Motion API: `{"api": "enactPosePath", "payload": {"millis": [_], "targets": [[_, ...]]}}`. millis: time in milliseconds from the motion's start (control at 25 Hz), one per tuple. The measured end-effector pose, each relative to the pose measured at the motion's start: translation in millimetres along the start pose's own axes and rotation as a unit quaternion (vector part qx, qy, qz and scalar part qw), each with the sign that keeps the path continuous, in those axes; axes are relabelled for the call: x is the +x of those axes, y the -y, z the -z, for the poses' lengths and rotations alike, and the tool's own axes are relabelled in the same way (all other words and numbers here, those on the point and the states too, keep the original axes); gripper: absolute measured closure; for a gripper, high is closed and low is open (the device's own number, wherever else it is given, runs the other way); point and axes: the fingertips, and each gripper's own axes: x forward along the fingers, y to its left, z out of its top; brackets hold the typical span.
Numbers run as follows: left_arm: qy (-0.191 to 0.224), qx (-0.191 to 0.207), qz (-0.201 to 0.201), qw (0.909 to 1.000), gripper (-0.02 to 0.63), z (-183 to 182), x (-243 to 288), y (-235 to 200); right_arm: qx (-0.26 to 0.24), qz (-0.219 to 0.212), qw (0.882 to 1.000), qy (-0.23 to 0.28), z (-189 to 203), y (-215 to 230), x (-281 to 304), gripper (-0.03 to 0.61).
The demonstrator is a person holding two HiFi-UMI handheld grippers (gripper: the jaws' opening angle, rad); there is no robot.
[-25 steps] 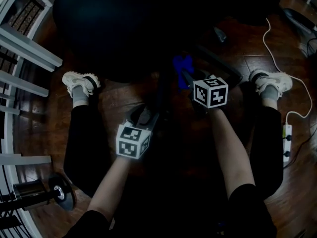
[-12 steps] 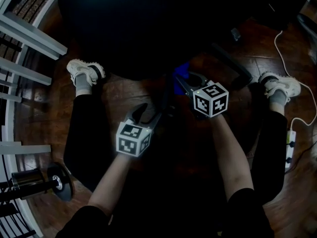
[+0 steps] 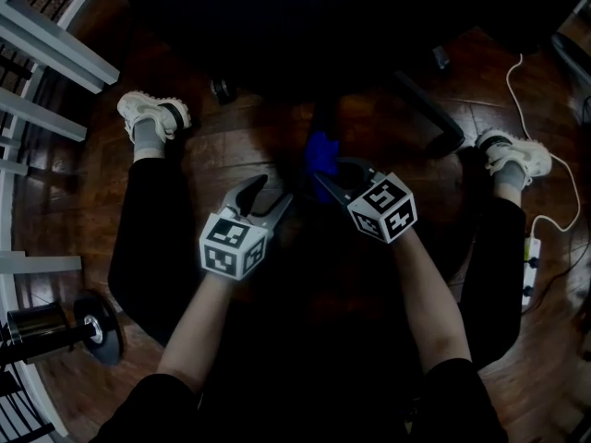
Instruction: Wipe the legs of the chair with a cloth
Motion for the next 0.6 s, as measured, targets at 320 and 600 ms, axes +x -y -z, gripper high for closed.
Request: {"api": "enactPosePath", "payload": {"millis": [320,600], "targets": [[0.022,-0.038,0.005,0.9990,0.387,-17.1,-5.4,-15.5,-0.013,-0.016,0.999,-0.025,20.7,-33.3,-1.8,0.488],[0.003,-0.020,-0.035,0.9992,0.383,-53.3,44.7,-11.0,0.001,0.081,0.997,0.014,6.4,8.4,-35.9,0.491]]}}
